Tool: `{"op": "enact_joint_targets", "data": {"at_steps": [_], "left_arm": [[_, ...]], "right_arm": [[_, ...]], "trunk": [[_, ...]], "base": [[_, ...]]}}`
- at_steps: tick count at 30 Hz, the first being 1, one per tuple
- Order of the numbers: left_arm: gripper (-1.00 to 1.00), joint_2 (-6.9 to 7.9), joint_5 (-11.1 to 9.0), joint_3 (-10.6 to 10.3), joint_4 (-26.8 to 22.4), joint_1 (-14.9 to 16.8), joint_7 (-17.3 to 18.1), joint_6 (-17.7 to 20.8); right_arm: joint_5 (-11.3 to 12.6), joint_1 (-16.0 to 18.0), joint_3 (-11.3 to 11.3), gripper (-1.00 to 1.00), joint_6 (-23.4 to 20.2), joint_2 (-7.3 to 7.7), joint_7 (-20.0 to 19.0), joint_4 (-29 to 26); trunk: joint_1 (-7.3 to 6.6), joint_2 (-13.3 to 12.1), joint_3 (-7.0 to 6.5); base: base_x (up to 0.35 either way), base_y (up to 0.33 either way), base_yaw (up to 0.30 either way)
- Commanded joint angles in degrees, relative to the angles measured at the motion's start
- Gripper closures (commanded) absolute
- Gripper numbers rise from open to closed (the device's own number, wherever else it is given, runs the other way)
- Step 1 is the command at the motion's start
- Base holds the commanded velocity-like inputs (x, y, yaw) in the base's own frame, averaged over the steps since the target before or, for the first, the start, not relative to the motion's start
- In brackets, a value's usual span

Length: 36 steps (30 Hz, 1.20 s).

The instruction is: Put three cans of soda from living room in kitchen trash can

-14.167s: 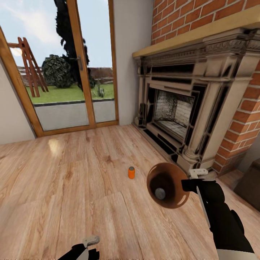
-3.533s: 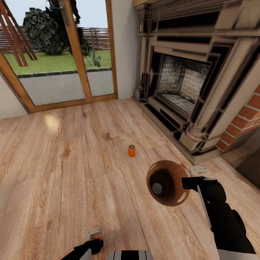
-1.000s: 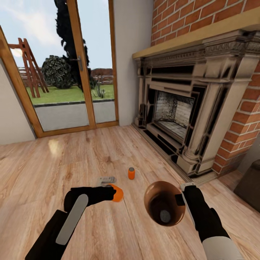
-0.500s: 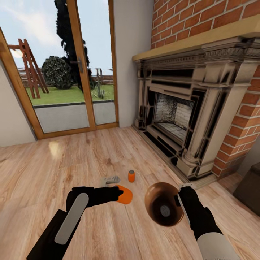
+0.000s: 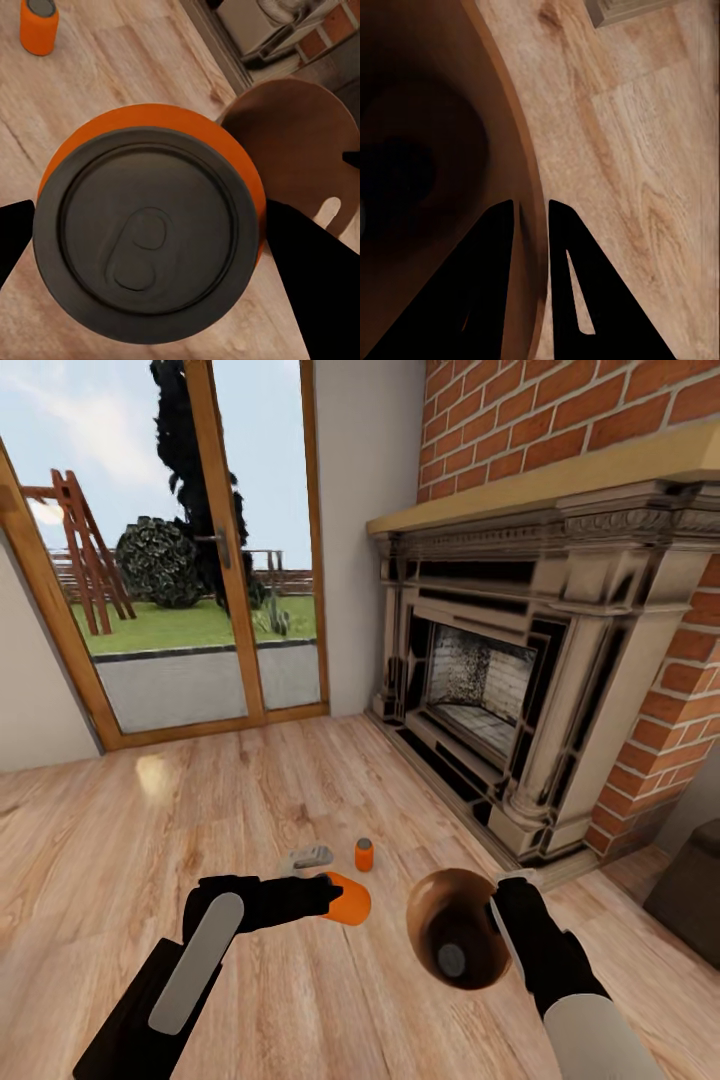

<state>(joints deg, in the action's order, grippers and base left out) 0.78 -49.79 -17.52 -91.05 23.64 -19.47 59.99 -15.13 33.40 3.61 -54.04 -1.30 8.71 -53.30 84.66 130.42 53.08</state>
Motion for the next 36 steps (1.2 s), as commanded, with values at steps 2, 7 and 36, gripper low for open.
{"op": "enact_joint_targets", "data": {"at_steps": [2,7,36], "left_arm": [[1.0,0.0,0.0,0.01,0.0,0.0,-0.04,0.01],[1.0,0.01,-0.06,0.02,0.0,0.0,-0.04,0.01],[1.0,-2.81,-0.16,-1.67,0.05,0.51,0.05,0.01]], "right_arm": [[0.4,0.54,0.09,1.0,2.13,-0.15,1.9,2.33],[0.67,1.22,0.08,1.0,4.05,-0.46,5.59,4.97],[0.68,4.21,-0.15,1.0,4.65,-1.56,6.67,13.98]], "trunk": [[-0.45,-0.81,-0.37],[-1.55,-2.82,-1.26],[-7.92,-14.45,-6.47]], "base": [[0.0,0.0,0.0],[0.0,0.0,0.0],[0.0,0.0,0.0]]}}
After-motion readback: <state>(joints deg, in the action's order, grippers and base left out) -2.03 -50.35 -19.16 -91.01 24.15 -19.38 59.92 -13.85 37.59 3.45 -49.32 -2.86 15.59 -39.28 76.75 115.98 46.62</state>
